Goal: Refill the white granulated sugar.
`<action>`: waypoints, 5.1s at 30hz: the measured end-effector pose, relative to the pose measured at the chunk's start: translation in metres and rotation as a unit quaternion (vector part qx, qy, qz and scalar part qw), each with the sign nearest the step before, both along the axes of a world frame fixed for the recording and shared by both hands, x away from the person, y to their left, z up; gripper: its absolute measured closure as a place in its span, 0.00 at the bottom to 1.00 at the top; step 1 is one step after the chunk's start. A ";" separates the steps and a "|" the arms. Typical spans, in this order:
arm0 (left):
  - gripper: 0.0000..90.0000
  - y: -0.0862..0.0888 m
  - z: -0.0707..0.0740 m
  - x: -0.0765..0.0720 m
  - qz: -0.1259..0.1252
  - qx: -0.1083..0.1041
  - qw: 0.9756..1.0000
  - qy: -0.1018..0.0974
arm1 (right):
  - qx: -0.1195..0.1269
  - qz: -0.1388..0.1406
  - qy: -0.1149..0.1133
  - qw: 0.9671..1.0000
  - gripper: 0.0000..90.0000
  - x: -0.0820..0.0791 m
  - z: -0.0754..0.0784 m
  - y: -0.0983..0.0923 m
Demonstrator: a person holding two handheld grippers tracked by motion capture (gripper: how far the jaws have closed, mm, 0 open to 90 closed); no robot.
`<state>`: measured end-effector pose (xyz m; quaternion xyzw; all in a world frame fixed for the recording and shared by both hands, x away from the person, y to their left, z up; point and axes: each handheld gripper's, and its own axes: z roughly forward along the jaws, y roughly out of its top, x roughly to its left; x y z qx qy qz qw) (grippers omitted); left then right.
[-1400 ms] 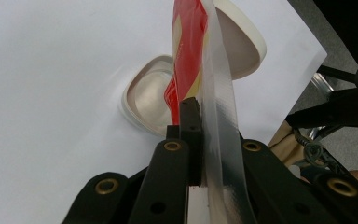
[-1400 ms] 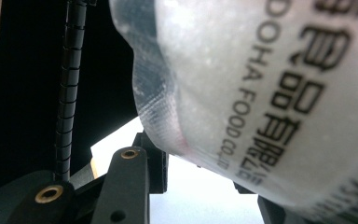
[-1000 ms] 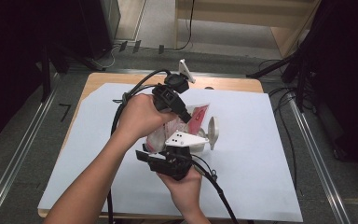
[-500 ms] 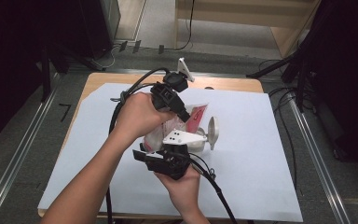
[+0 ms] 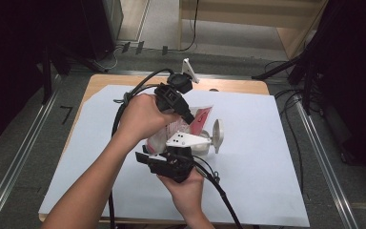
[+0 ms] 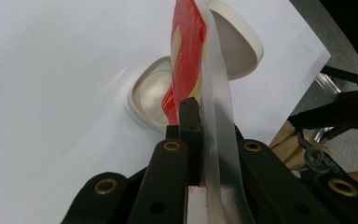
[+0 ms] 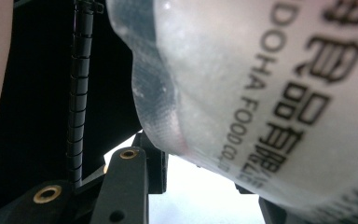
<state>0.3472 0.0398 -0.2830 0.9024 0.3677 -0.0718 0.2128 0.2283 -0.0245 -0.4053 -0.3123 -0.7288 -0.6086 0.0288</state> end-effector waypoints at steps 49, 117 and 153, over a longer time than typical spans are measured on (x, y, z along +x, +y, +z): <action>0.96 -0.015 -0.023 0.010 -0.005 -0.002 1.000 0.031 | -0.011 -0.025 0.007 1.000 0.72 0.005 -0.021 -0.012; 0.94 0.009 -0.004 -0.006 -0.008 -0.016 1.000 0.002 | -0.038 0.006 -0.017 0.999 0.68 -0.008 0.000 0.004; 0.96 0.068 -0.036 -0.037 -0.017 -0.102 0.995 -0.016 | -0.097 0.055 -0.042 0.993 0.67 -0.016 -0.034 0.019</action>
